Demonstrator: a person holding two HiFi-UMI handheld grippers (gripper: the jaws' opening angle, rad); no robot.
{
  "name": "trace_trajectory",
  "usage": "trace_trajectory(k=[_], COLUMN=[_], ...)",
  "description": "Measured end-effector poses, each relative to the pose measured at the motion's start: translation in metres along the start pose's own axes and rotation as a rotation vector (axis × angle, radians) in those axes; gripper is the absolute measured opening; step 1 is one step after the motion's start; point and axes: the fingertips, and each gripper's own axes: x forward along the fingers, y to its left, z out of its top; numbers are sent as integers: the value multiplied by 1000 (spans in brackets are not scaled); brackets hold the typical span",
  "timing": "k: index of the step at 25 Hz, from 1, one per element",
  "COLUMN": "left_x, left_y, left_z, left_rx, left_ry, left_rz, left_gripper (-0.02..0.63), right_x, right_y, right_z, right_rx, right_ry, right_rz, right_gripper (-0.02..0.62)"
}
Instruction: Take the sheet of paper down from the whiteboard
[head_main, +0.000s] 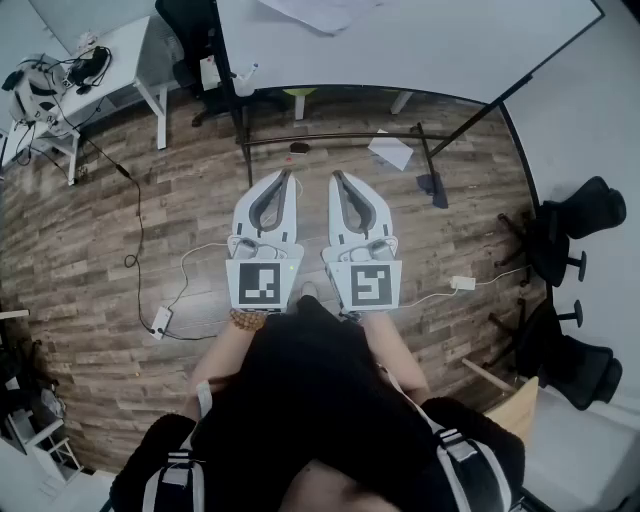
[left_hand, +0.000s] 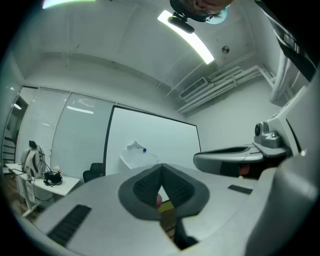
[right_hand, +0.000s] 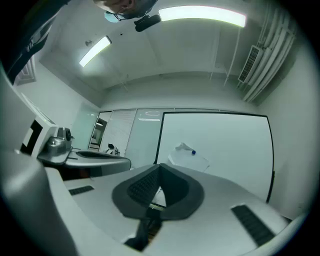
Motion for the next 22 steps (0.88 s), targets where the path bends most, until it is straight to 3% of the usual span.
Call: trace_trajectory(k=[8,17,22], left_x=[13,32,44], left_y=[-8,-31,-48], left_z=[-2,-11,-17], left_rx=[12,28,16], left_ry=[-13,15,25], left_rz=[13,41,61], left_gripper=[11,11,11], right_x=[0,0,-6], right_y=[-18,-43,-64], right_z=[-21,-27,-40], right_rx=[23,71,64], right_ry=[61,38,79], right_rz=[6,41,64], right_gripper=[-2,-2,-2])
